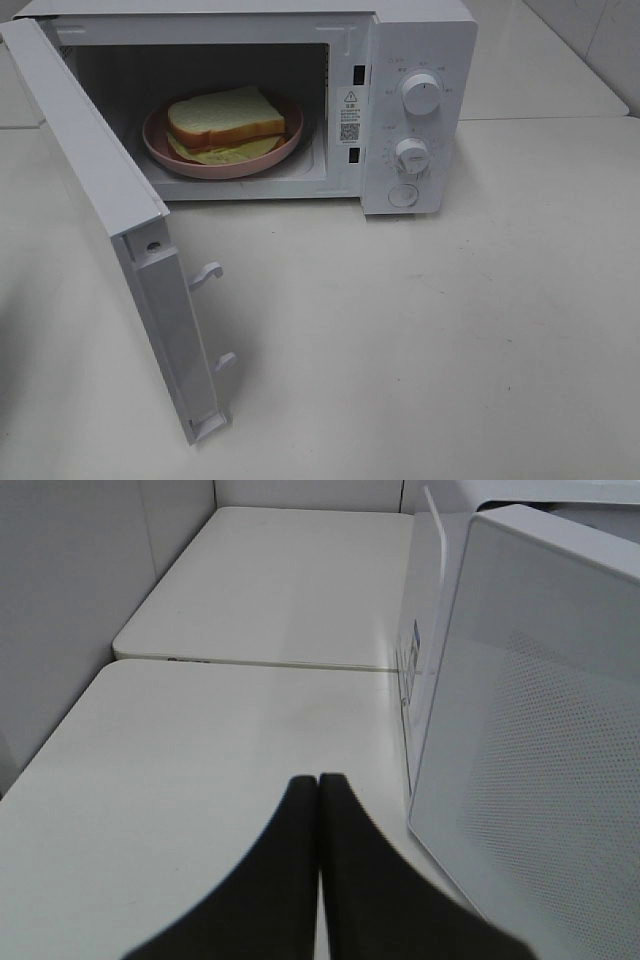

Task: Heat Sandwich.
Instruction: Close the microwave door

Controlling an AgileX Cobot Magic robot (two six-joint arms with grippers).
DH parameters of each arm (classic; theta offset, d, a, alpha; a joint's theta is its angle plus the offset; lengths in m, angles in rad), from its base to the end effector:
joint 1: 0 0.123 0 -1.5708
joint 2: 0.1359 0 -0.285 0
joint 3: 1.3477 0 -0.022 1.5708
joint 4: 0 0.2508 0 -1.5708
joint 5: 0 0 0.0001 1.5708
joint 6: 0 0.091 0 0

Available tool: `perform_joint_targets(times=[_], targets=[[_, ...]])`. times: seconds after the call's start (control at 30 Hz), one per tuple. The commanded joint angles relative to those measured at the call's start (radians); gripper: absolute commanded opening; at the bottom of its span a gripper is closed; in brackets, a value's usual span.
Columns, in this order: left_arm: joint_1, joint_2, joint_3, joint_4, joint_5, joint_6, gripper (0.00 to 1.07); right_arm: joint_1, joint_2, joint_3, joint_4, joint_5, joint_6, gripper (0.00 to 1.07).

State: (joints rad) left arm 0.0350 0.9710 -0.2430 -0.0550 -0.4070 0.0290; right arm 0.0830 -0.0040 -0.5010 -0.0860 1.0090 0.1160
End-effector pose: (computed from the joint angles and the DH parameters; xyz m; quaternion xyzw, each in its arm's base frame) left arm 0.1750 0.0081 0.2244 -0.0289 0.7844 0.0127 0.6195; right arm -0.0031 -0.0069 0.2820 0.0145 0.8372 0.0114 0.5466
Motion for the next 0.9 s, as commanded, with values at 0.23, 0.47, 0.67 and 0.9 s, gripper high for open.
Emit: perform_joint_targets(times=[0.23,0.47,0.67,0.9], targets=[[-0.111,0.312,-0.036,0.099,-0.225,-0.005,0.00,-0.009,-0.027,-0.001,-0.002,-0.014,0.010,0.76],[-0.179,0.440,-0.088,0.161,-0.292,-0.005,0.00,-0.009,-0.027,-0.001,-0.002,-0.014,0.010,0.76],[-0.235,0.541,-0.142,0.173,-0.332,-0.014,0.00,-0.009,-0.027,-0.001,-0.002,-0.014,0.010,0.76],[-0.315,0.602,-0.201,0.176,-0.347,-0.013,0.00,-0.009,-0.027,-0.001,-0.002,-0.014,0.009,0.76]])
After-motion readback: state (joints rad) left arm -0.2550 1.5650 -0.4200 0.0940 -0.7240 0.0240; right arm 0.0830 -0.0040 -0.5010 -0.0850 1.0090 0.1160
